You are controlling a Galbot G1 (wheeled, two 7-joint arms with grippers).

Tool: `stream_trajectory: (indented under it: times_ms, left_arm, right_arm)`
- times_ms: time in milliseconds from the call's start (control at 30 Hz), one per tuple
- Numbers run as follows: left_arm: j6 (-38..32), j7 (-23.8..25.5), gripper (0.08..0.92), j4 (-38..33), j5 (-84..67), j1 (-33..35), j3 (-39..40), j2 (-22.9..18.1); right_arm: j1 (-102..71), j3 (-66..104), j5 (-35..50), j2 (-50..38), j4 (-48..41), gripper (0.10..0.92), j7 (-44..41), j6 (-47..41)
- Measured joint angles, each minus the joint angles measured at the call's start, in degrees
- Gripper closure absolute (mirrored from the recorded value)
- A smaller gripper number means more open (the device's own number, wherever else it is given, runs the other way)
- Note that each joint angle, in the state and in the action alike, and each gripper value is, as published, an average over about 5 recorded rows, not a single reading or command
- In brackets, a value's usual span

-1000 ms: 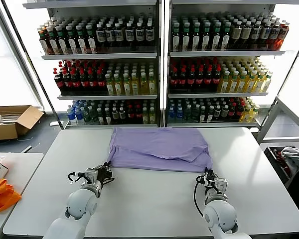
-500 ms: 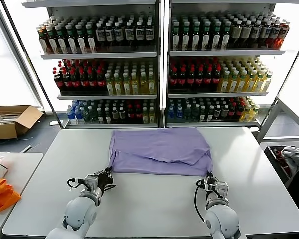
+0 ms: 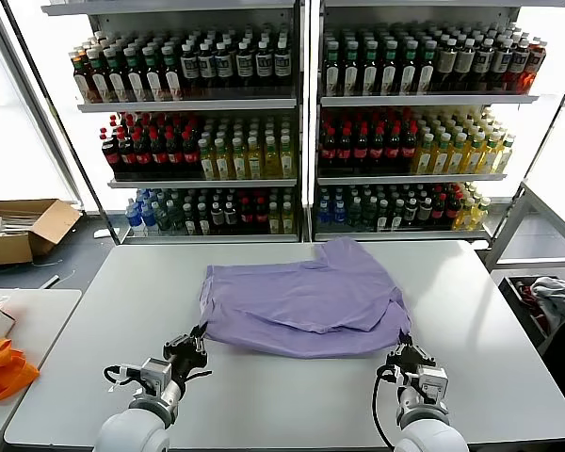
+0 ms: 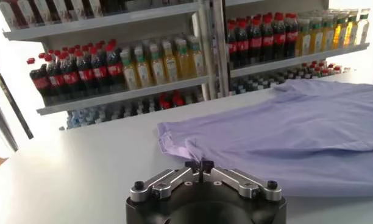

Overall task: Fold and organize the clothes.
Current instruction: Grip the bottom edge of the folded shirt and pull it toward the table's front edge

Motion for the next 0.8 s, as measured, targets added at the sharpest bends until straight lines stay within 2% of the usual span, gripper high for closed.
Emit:
stream_trajectory:
  times_ms: [467, 567, 800]
  left_arm:
    - [-3.07, -1.16, 0.913, -6.85, 2.11, 14.26, -0.51, 0.32]
    - [-3.48, -1.31, 0.913, -7.53, 2.71, 16.31, -0.41, 0.05]
    - [-4.06, -1.64, 0.897, -8.68, 3.33, 19.14, -0.21, -0.64]
  right_arm:
    - [-12.27, 1.21, -3.4, 0.24, 2.93, 0.898, 1.46, 2.98]
    - [-13.32, 1.23, -3.74, 0.16, 3.0, 0.854, 1.56, 3.2]
    - [-15.39, 1.14, -4.35, 0.4, 2.93, 0.656, 2.2, 4.07]
